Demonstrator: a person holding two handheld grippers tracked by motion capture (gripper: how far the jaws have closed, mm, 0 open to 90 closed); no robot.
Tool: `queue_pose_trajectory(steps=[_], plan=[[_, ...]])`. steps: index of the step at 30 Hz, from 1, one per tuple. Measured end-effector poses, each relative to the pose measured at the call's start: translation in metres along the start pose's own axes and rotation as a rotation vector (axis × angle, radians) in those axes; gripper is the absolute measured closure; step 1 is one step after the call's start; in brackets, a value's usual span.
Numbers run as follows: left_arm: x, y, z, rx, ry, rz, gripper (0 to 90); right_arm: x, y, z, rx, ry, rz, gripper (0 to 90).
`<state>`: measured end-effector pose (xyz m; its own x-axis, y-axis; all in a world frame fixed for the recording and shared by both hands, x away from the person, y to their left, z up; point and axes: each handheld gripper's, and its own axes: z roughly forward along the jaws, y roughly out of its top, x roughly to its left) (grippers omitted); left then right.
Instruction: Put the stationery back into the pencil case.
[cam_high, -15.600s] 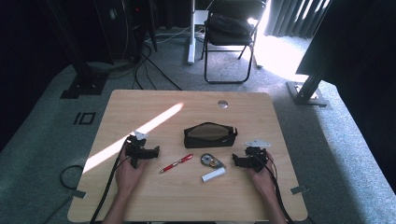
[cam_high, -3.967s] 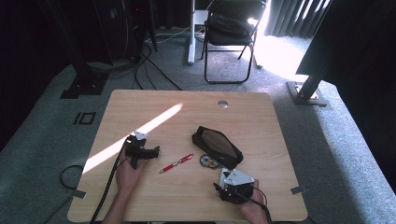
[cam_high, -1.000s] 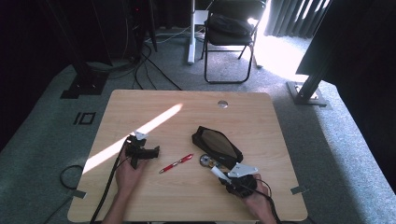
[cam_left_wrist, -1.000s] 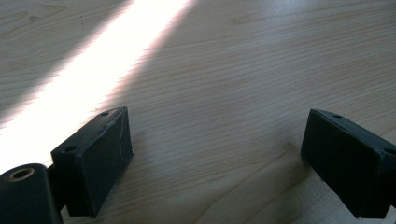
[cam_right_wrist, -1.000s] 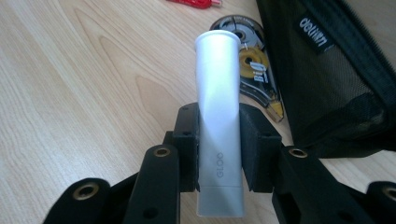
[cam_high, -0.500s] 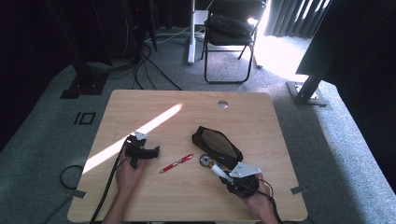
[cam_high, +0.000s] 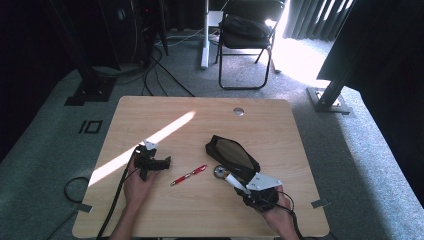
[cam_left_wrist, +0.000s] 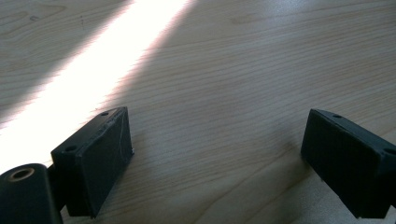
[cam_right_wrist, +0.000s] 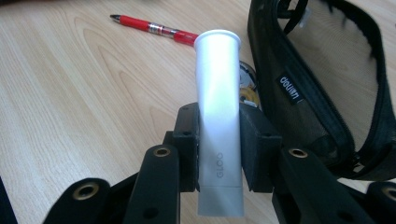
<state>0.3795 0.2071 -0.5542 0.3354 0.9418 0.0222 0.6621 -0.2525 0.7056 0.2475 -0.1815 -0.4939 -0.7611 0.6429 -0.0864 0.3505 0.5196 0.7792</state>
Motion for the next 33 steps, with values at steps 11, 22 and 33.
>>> queue_pose_trajectory(steps=[11,22,33], plan=[[0.0,0.0,0.0,0.0,0.0,0.0,8.9,-0.001,0.006,-0.009,-0.022,-0.014,-0.004,70.8],[0.0,0.0,0.0,0.0,0.0,0.0,8.9,-0.004,0.009,-0.011,-0.032,-0.032,-0.008,70.9],[0.0,0.0,0.0,0.0,0.0,0.0,8.9,-0.009,0.012,-0.013,-0.041,-0.048,-0.009,70.9]])
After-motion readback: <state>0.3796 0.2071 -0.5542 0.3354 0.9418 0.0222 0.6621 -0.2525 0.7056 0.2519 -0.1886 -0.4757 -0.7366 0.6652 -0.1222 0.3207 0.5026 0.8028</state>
